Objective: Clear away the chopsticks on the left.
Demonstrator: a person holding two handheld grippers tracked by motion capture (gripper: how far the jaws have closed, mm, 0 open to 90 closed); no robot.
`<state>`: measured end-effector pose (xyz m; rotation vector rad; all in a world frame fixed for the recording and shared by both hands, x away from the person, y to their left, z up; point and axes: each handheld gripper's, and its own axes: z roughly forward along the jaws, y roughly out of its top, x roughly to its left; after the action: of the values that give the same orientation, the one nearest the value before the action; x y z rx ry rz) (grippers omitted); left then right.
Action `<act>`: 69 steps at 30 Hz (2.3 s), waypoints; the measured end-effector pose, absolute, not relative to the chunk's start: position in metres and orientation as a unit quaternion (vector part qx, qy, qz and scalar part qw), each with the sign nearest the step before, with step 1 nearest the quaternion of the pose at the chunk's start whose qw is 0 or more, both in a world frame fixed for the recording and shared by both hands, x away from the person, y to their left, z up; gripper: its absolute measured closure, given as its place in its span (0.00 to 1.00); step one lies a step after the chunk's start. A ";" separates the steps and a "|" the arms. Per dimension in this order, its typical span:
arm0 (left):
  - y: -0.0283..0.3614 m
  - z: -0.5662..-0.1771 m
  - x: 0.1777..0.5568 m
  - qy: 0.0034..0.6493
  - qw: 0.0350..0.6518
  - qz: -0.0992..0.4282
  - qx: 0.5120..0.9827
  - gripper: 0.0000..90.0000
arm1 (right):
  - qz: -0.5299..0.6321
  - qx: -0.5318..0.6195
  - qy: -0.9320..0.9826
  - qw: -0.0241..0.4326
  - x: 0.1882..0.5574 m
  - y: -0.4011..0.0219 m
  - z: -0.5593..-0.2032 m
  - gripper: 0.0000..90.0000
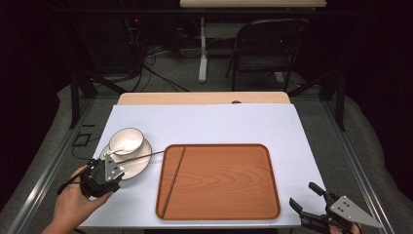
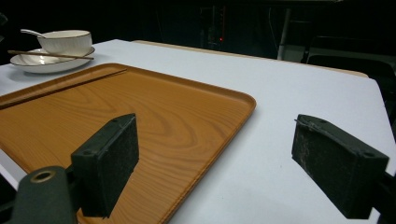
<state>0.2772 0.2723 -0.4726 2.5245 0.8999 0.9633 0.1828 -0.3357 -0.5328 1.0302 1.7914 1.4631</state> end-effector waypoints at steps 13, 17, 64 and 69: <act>0.289 -0.493 0.295 0.295 0.105 0.335 0.889 0.73 | 0.550 0.391 0.675 0.299 0.183 -0.336 -0.533 0.16; 0.288 -0.501 0.301 0.286 0.091 0.334 0.894 0.74 | 0.551 0.392 0.674 0.297 0.183 -0.336 -0.533 0.16; 0.268 -0.539 0.329 0.197 -0.014 0.340 0.920 0.92 | 0.551 0.393 0.674 0.294 0.184 -0.336 -0.533 0.16; 0.268 -0.536 0.325 0.188 -0.017 0.347 0.919 0.92 | 0.551 0.393 0.674 0.294 0.184 -0.336 -0.533 0.16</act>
<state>0.3246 0.2683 -0.5362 2.9191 0.5972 1.1009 0.1839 -0.3365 -0.5331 1.0469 1.7954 1.4670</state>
